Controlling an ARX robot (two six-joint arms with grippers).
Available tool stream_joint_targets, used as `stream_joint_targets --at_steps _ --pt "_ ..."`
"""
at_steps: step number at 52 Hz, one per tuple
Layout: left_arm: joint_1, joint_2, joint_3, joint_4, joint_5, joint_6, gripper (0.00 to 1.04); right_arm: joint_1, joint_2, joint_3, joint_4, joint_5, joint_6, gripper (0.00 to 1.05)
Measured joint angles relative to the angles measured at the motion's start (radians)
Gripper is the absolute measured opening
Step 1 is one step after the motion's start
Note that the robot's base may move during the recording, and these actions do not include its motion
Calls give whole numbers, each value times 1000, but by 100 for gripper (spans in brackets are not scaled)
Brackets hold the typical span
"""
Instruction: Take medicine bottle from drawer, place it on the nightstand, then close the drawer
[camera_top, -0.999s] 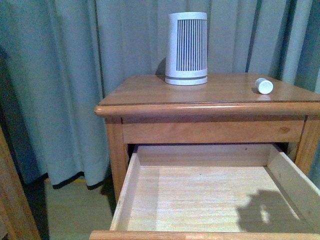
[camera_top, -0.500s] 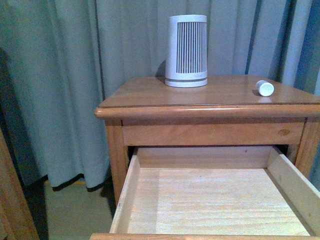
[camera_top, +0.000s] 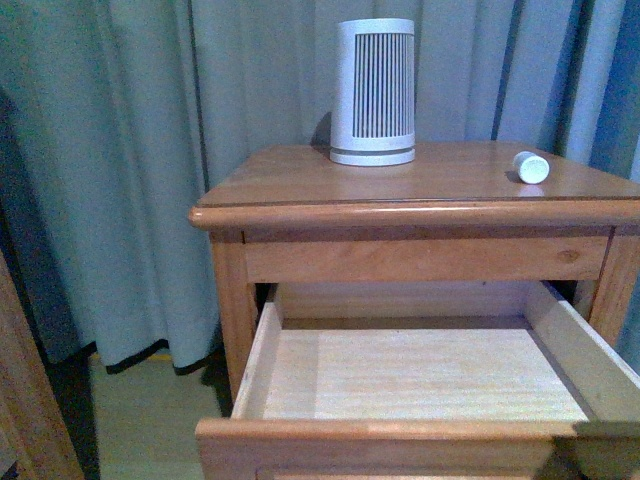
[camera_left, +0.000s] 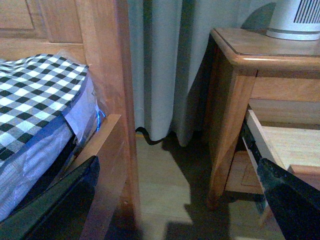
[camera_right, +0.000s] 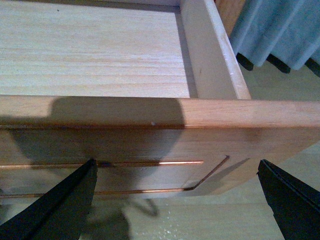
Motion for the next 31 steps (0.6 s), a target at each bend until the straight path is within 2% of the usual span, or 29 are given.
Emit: stream_joint_targets --at_steps 7,18,23,31 --pt "0 0 0 0 0 0 98 -57 156 247 -45 -55 -50 98" --pt "0 0 0 0 0 0 98 -148 383 687 -251 -135 -58 98" --pt "0 0 0 0 0 0 98 -168 442 786 -281 -163 -82 98" --pt "0 0 0 0 0 0 98 -172 481 818 -303 -195 -101 98"
